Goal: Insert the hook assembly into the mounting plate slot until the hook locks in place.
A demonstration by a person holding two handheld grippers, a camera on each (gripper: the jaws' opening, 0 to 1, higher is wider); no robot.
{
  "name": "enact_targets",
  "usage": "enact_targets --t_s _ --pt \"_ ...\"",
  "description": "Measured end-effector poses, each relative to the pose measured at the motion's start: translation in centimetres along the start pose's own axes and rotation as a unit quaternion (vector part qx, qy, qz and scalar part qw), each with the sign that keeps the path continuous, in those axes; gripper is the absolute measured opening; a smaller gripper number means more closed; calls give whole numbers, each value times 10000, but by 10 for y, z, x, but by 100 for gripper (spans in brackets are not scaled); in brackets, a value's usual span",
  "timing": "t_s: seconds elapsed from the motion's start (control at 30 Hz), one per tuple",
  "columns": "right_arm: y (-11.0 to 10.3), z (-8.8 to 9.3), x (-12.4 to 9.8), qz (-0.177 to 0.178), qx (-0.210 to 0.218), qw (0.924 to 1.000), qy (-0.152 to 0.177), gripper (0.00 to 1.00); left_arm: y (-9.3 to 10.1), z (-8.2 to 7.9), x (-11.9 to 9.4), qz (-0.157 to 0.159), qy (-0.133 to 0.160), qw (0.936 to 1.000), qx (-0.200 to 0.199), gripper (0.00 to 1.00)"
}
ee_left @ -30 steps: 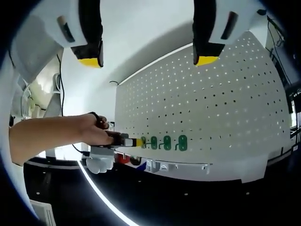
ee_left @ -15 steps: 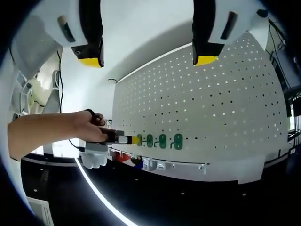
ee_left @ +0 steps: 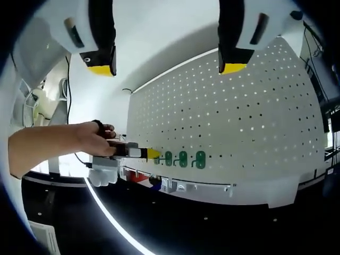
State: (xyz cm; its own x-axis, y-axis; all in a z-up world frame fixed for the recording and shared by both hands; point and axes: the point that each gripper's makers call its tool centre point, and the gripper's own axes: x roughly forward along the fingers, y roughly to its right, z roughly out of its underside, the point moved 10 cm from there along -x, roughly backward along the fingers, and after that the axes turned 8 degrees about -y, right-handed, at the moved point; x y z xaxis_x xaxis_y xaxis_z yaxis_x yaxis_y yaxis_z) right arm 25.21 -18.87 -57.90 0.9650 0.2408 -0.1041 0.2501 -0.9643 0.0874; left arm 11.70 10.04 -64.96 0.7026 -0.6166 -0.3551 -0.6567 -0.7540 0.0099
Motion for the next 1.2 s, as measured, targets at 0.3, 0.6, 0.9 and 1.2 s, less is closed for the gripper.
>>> enact_targets --t_s 0.3,0.6,0.9,1.2 --pt "-4 4 -1 -70 85 9999 -96 45 0 -1 0 8 20 10000 -39 81" --pt "-3 7 -5 -183 80 9998 -91 45 -1 -2 -1 -6 40 10000 -22 81" --pt "-3 18 -23 -609 -37 9981 -93 48 -2 -4 -1 -35 65 10000 2 79" --pt "3 28 -39 -809 119 9966 -121 48 -1 -5 -2 -24 76 10000 42 81"
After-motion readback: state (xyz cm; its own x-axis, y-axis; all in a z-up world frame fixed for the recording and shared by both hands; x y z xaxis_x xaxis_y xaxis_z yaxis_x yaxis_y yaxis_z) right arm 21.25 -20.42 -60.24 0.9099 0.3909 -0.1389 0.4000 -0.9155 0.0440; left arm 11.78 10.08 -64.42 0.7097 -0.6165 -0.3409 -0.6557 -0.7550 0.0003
